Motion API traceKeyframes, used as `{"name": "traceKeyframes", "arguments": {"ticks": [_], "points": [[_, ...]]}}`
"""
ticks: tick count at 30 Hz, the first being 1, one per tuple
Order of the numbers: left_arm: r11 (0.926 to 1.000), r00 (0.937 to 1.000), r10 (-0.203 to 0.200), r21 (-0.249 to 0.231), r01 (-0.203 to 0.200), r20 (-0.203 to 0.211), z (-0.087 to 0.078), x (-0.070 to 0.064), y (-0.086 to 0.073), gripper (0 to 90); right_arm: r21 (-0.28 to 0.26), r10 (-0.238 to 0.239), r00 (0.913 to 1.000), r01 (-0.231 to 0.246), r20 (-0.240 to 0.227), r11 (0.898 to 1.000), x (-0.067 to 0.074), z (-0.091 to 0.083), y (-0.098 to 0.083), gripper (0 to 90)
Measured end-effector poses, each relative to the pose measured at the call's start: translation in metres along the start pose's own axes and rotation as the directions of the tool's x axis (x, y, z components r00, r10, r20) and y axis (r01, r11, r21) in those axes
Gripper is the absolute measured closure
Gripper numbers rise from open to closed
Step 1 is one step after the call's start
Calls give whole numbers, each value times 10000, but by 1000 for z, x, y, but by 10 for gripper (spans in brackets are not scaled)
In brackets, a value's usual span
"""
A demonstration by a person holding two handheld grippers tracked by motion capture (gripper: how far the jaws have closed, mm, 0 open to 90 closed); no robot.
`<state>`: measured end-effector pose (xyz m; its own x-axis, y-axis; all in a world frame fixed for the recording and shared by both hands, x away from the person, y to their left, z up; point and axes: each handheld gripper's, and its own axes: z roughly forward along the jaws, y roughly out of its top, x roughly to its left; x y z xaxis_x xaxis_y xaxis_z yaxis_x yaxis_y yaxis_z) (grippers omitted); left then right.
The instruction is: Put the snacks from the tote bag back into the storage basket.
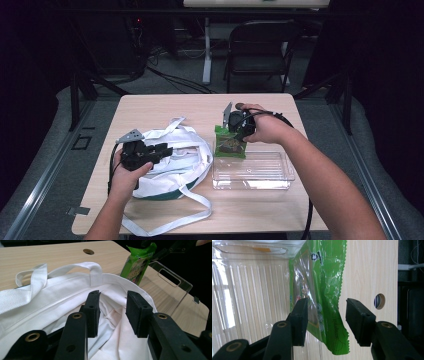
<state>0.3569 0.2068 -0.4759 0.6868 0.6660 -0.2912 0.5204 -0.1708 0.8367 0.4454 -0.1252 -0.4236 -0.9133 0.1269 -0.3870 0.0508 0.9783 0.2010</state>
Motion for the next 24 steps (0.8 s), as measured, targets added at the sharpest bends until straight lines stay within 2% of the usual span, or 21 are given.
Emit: {"name": "traceKeyframes", "arguments": {"ticks": [16, 24], "points": [[9999, 9996, -131, 41, 132, -249, 2, 3, -4, 556, -140, 55, 9999, -53, 158, 9999, -2, -3, -2, 498], [9998, 9996, -192, 32, 193, -195, 1, 3, -4, 545, -243, 83, 9996, -76, 280, 9997, -2, -8, -4, 489]]}}
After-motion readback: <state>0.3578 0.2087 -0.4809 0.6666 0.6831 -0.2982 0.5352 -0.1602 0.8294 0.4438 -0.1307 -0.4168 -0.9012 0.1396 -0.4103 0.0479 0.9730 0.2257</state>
